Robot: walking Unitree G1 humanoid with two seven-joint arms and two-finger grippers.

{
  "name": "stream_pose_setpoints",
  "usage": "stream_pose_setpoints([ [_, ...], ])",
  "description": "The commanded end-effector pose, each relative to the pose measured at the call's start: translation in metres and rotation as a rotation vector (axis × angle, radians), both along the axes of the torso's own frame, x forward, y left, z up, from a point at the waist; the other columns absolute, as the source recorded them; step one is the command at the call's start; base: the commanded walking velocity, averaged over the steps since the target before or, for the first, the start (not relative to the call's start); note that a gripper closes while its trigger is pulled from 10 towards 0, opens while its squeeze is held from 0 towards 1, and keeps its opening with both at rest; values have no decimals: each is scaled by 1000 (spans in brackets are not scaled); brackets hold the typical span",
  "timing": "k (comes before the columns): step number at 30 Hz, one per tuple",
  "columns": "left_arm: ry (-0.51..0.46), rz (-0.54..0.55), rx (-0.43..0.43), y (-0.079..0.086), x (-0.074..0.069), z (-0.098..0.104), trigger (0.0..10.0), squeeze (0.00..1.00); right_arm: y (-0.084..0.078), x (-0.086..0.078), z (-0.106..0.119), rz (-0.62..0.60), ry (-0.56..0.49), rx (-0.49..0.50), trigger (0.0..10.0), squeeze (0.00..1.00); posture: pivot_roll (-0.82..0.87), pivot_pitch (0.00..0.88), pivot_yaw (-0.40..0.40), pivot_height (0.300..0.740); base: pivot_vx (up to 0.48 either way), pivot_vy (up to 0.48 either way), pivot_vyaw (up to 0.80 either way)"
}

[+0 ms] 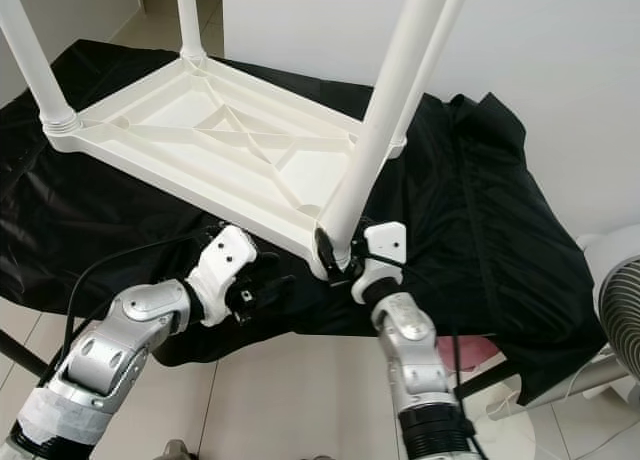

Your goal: Building children table

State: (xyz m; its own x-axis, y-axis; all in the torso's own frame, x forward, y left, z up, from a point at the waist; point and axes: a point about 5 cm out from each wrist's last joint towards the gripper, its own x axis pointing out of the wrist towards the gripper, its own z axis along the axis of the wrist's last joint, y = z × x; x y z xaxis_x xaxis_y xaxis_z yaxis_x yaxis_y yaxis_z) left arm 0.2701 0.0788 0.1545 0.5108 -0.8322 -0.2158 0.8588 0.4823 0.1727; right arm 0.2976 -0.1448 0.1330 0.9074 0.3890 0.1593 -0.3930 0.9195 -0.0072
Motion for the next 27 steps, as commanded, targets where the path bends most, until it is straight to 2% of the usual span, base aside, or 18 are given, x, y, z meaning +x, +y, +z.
stream_pose_setpoints([
  [1,-12,-2,13,-3,3,0,10000,0,-9,1,1,45,12,-1,10000,0,12,74,-123,740,0,0,0],
  [5,-7,-11,17,-3,3,-1,10000,0,-16,7,5,165,18,-72,10000,0,6,67,-115,740,0,0,0],
  [10,-4,-15,21,-4,3,-2,10000,0,-19,14,7,205,28,-97,10000,0,11,66,-118,740,0,0,0],
  [11,-2,-16,23,-4,3,-3,10000,0,-18,20,10,244,27,-109,10000,0,12,67,-117,740,0,0,0],
  [14,-1,-15,25,-4,2,-4,10000,0,-17,21,10,263,27,-116,10000,0,12,67,-117,740,0,0,0],
  [15,2,-15,24,-4,2,-4,10000,0,-16,22,9,286,36,-121,5020,0,14,67,-118,740,0,0,0],
  [16,2,-15,24,-4,2,-4,10000,0,-16,22,9,286,36,-121,5020,0,14,67,-118,740,0,0,0],
  [17,4,-15,24,-4,2,-5,10000,0,-14,23,7,304,43,-118,0,0,17,64,-116,740,0,0,0],
  [27,0,-23,20,-6,1,-3,10000,0,-5,28,1,327,51,-101,0,0,27,61,-112,740,0,0,0],
])
